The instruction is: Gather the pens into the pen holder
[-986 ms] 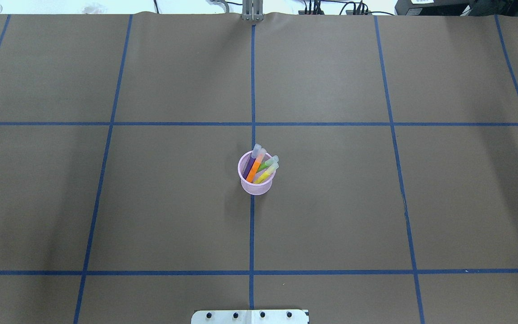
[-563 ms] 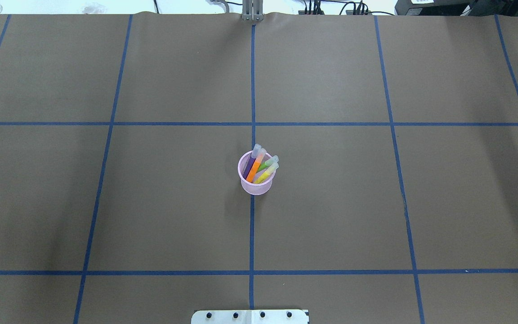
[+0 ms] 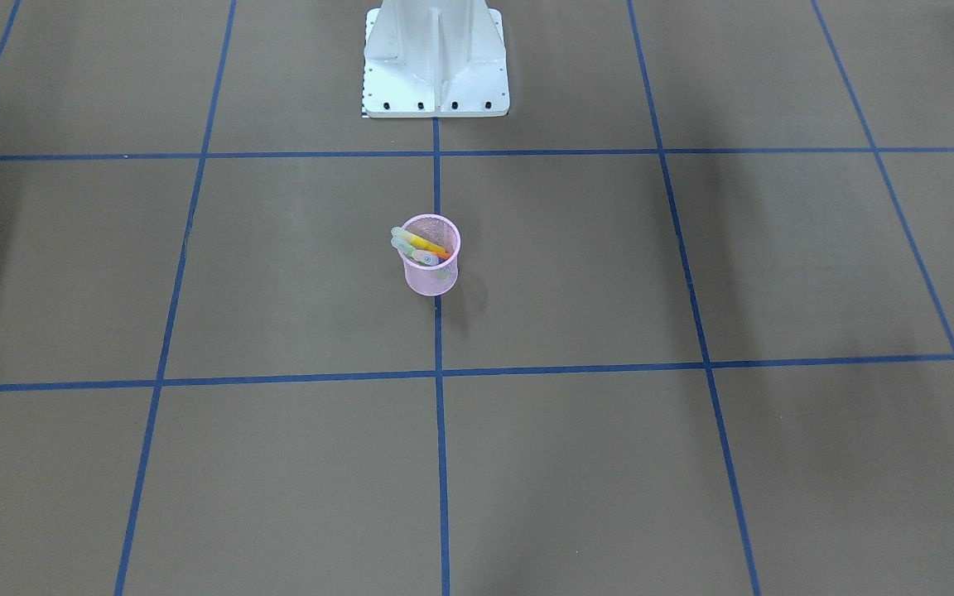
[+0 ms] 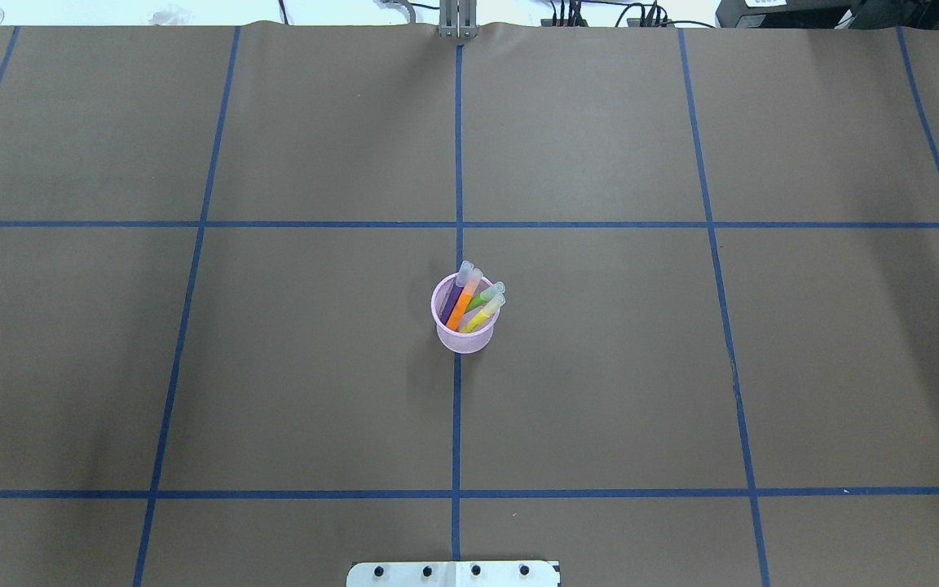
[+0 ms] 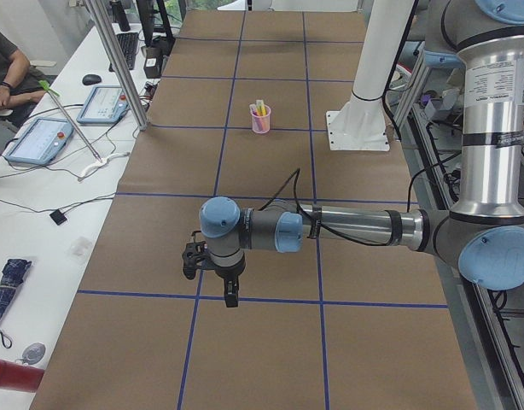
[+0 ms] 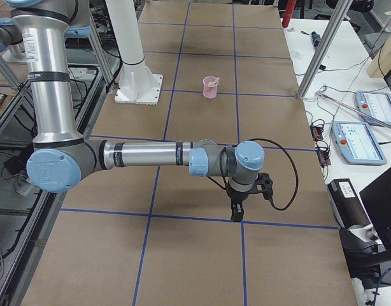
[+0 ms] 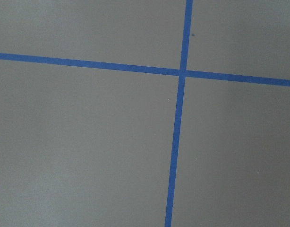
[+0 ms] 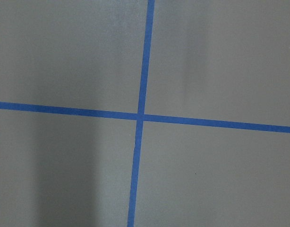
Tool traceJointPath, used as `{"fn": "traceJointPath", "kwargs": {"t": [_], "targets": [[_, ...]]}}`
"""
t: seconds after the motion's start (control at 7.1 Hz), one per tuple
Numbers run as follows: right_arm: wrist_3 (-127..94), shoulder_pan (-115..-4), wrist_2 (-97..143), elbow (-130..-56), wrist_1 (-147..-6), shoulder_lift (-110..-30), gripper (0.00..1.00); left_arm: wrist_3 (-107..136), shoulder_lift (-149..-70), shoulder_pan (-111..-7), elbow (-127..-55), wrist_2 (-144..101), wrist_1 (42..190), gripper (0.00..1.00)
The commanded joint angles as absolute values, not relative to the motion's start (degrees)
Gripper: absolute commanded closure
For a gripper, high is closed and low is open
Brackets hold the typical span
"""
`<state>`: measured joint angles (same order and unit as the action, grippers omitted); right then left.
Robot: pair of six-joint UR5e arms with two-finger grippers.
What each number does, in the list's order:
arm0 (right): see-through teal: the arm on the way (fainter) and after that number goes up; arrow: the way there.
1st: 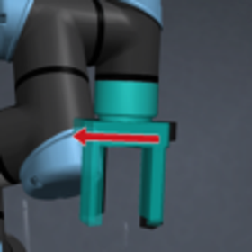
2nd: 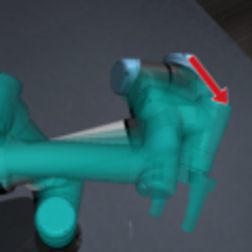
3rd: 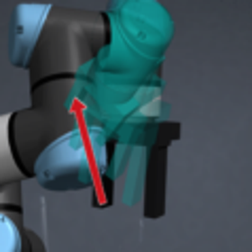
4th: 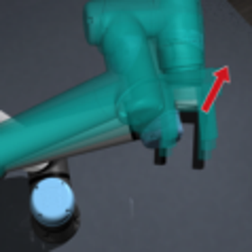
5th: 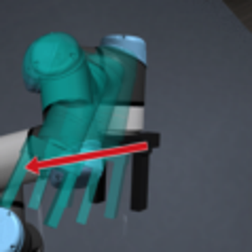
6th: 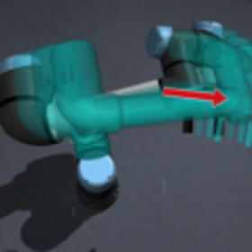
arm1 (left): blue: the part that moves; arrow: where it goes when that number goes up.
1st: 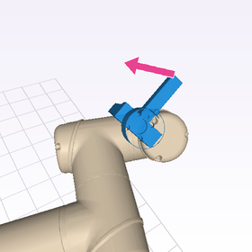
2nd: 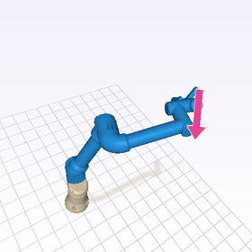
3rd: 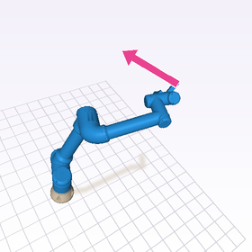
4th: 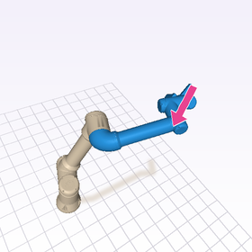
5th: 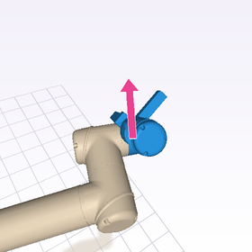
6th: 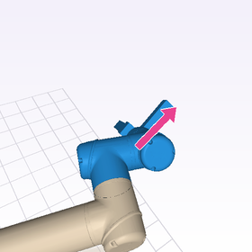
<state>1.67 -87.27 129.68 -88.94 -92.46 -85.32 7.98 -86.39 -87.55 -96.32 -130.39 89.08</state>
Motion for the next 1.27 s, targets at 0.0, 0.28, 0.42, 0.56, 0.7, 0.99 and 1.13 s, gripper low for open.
{"fn": "traceJointPath", "kwargs": {"t": [0.0, 0.28, 0.42, 0.56, 0.7, 0.99, 1.13], "targets": [[1.76, -87.28, 129.81, -89.65, -92.46, -85.87, 0.0, 8.0, -86.13, -87.54, -96.42, -129.73, 89.12, 0.0], [1.67, -87.28, 130.08, -89.65, -92.46, -85.87, 0.0, 8.0, -86.13, -87.54, -96.33, -130.6, 88.95, 0.0], [1.67, -87.28, 130.08, -89.74, -92.46, -85.87, 0.0, 8.0, -86.13, -87.54, -96.33, -131.13, 88.95, 0.0], [1.58, -87.28, 130.08, -90.0, -92.55, -85.96, 0.0, 8.09, -86.13, -87.54, -96.42, -131.13, 88.86, 0.0], [1.58, -87.28, 130.43, -90.26, -92.55, -85.87, 0.0, 8.09, -86.13, -87.54, -96.5, -131.13, 88.94, 0.0], [1.58, -87.28, 131.75, -90.53, -92.46, -86.48, 0.0, 8.17, -86.13, -87.54, -96.33, -131.13, 89.12, 0.0], [1.5, -87.28, 131.75, -90.53, -92.46, -86.48, 0.0, 8.17, -86.13, -87.54, -96.33, -131.13, 89.21, 0.0]]}}
